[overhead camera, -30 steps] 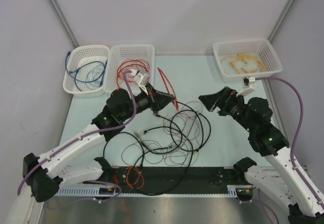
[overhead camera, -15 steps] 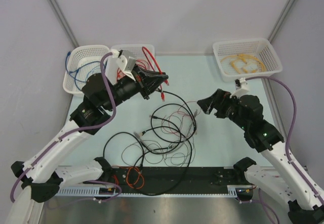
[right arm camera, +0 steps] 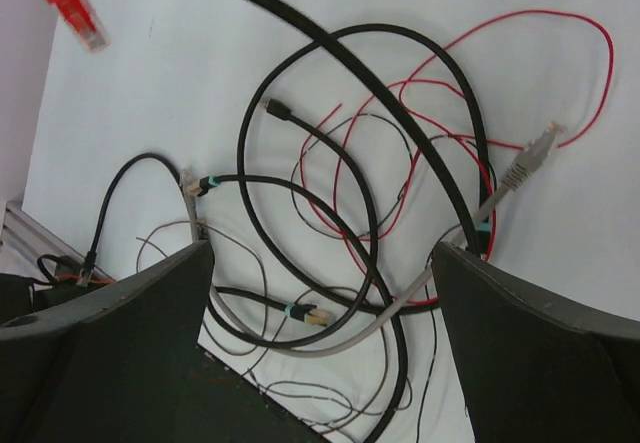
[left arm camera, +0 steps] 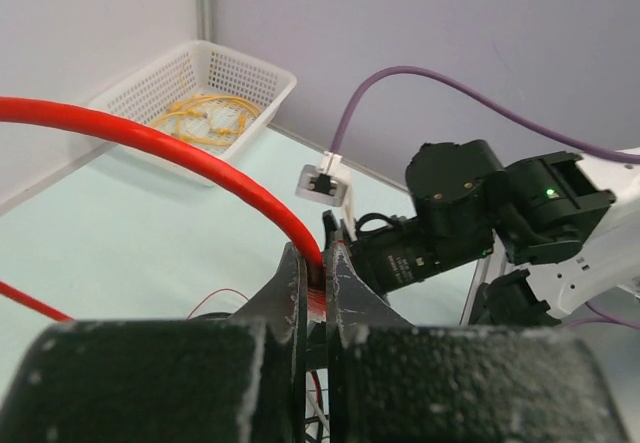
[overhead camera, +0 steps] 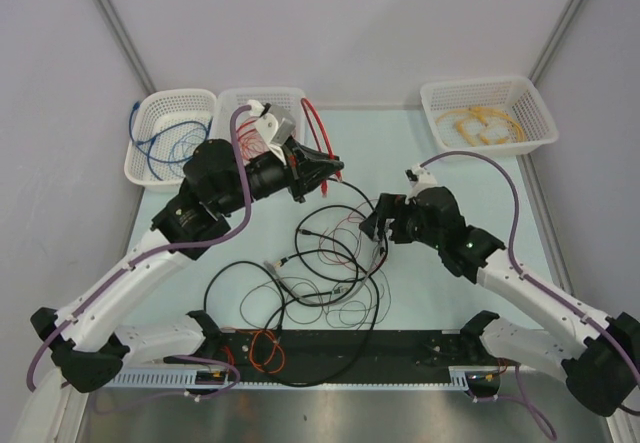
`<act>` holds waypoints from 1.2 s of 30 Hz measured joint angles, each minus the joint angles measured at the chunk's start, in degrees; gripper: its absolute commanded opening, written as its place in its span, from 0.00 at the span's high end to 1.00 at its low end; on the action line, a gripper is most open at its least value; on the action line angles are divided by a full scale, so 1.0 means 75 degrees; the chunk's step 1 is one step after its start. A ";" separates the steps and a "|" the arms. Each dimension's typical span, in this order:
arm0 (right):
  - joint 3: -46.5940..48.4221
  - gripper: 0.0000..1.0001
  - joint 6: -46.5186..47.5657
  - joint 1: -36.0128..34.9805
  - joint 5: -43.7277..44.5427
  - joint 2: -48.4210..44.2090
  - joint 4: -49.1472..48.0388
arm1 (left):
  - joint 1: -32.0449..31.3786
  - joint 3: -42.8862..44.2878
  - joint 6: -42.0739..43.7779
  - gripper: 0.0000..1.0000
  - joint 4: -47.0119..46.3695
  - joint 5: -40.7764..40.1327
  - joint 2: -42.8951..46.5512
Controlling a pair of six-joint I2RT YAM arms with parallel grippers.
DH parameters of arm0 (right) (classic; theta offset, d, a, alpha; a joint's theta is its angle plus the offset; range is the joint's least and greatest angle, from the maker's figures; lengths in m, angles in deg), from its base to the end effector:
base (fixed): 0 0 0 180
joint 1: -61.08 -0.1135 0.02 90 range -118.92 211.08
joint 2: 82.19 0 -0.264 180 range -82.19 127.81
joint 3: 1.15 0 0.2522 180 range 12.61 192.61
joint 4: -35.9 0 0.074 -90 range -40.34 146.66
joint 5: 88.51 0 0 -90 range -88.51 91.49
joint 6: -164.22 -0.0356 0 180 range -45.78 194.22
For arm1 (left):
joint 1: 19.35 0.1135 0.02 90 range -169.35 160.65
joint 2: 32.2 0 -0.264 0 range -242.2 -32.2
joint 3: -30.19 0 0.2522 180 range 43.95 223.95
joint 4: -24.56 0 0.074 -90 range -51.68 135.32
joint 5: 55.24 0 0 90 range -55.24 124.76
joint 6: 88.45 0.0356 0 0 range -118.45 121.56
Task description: Untangle the cables
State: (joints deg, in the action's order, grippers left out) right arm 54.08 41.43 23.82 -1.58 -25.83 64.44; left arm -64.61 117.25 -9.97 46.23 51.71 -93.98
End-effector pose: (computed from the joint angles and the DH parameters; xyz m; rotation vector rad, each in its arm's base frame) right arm 0.1748 0.1354 0.2741 -0.1194 2.1854 0.7780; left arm 0.1553 -0.1714 0.4606 0.6977 1.4377 -1.0062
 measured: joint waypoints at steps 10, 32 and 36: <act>-0.0131 0.26 0.0638 -0.0312 0.2203 0.1294 -0.1207 | -0.0128 0.0000 0.0000 1.00 0.0064 0.0047 0.0073; -0.0469 0.42 0.0321 -0.0705 0.2804 -0.1145 -0.1014 | 0.0114 0.0309 0.0420 1.00 0.0781 -0.1276 -0.0300; -0.0487 0.35 -0.0044 -0.0766 0.2748 -0.1148 0.0259 | 0.0854 0.0589 0.0399 1.00 0.1119 -0.1684 -0.1201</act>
State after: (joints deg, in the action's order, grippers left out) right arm 50.43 41.10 18.08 19.03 -34.44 66.39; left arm -58.20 121.67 -6.98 54.62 39.08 -102.98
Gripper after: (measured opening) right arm 0.633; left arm 0.039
